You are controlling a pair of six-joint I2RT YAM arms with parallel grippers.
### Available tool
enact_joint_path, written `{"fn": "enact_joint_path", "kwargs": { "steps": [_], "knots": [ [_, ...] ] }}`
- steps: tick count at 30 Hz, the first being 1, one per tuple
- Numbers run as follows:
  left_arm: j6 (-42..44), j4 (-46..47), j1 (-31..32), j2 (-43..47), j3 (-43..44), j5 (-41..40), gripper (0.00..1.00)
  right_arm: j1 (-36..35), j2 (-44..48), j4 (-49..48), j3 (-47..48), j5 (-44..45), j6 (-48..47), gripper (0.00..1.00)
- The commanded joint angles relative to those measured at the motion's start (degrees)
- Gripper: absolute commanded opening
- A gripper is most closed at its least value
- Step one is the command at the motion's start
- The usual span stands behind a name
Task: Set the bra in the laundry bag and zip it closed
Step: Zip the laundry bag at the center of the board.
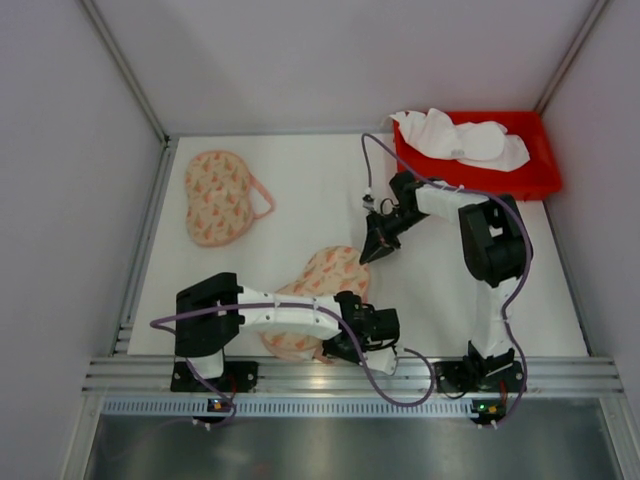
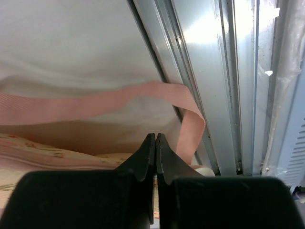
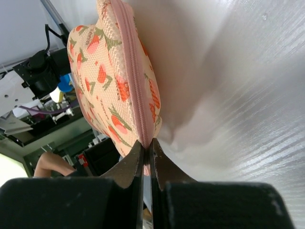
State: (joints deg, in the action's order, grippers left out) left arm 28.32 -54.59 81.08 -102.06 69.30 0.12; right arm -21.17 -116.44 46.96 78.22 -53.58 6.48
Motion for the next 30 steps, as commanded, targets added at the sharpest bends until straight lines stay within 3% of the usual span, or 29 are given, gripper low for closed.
{"fn": "enact_joint_path", "kwargs": {
  "steps": [1,2,3,4,6,7,8,17,30],
  "knots": [
    [-1.69,-1.75,0.92,3.18,-1.09,2.18,0.0,1.22,-0.19,-1.51,3.43,1.11,-0.51,0.0],
    [-1.6,-1.58,0.92,3.18,-0.92,1.64,0.0,1.13,-0.01,-1.69,3.44,0.94,-0.24,0.0],
    [-1.6,-1.57,0.84,3.18,-0.57,1.29,0.0,1.13,0.07,-1.61,3.44,1.11,-0.07,0.07],
    [-1.42,-1.57,0.23,2.75,0.39,1.2,0.0,1.22,0.42,-0.91,3.35,1.37,-0.15,0.33],
    [-0.9,-1.57,-1.09,2.31,1.19,0.5,0.0,1.22,1.48,0.06,2.91,2.25,-0.33,0.51],
    [-0.55,-1.57,-1.62,2.22,1.89,0.5,0.0,1.3,2.79,0.06,1.86,2.52,-0.33,0.65],
    [-0.37,-1.49,-2.23,2.04,2.24,0.5,0.0,1.48,3.58,0.15,1.16,3.04,-0.15,0.68],
    [6.13,0.0,-8.83,-0.15,7.69,-4.95,0.0,0.96,11.06,-6.17,-9.39,-6.78,5.64,0.85],
    [10.18,1.41,-9.62,-0.86,9.1,-3.64,0.0,-8.09,4.3,-23.82,-11.06,-8.03,15.75,0.8]
  ]
}}
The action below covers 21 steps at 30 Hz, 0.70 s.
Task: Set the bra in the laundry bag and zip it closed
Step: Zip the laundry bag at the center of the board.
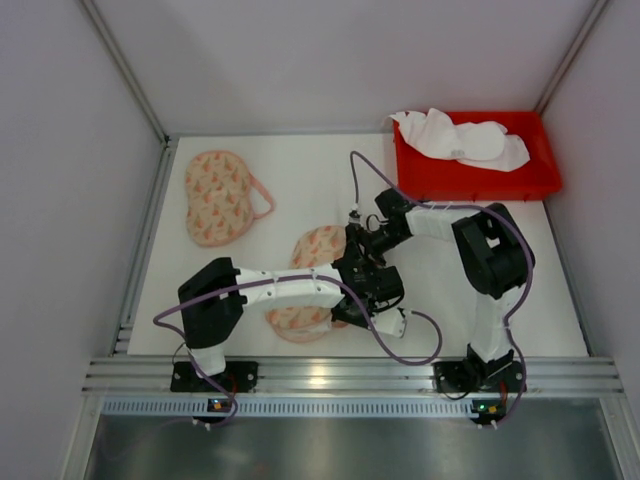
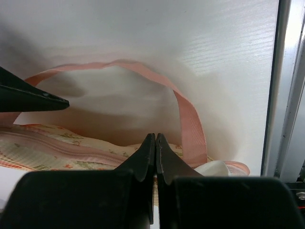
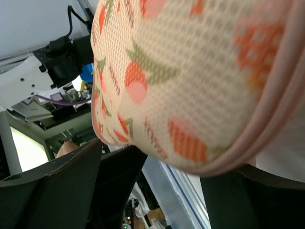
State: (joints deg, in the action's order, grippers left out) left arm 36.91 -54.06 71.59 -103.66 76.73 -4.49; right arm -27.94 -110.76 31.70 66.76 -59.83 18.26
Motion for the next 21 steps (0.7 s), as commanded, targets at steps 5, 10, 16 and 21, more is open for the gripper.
{"fn": "enact_joint_path", "kwargs": {
  "steps": [5,10,16,21],
  "knots": [
    [2.82,2.12,-0.14,2.23,0.09,1.5,0.0,-3.87,-2.7,-13.85,-0.93,-3.27,8.63,0.55],
    [2.91,4.31,-0.14,4.42,-1.93,1.42,0.0,-4.14,-3.41,-16.41,0.38,-3.45,11.0,0.0],
    [-2.62,8.71,-0.4,11.45,-4.83,-1.39,0.36,-1.94,-1.74,-23.87,0.3,0.33,19.25,0.0],
    [-8.34,12.04,-6.89,26.64,-7.64,6.23,0.95,-0.18,-2.44,-25.2,1.0,1.56,22.6,0.0]
  ]
}}
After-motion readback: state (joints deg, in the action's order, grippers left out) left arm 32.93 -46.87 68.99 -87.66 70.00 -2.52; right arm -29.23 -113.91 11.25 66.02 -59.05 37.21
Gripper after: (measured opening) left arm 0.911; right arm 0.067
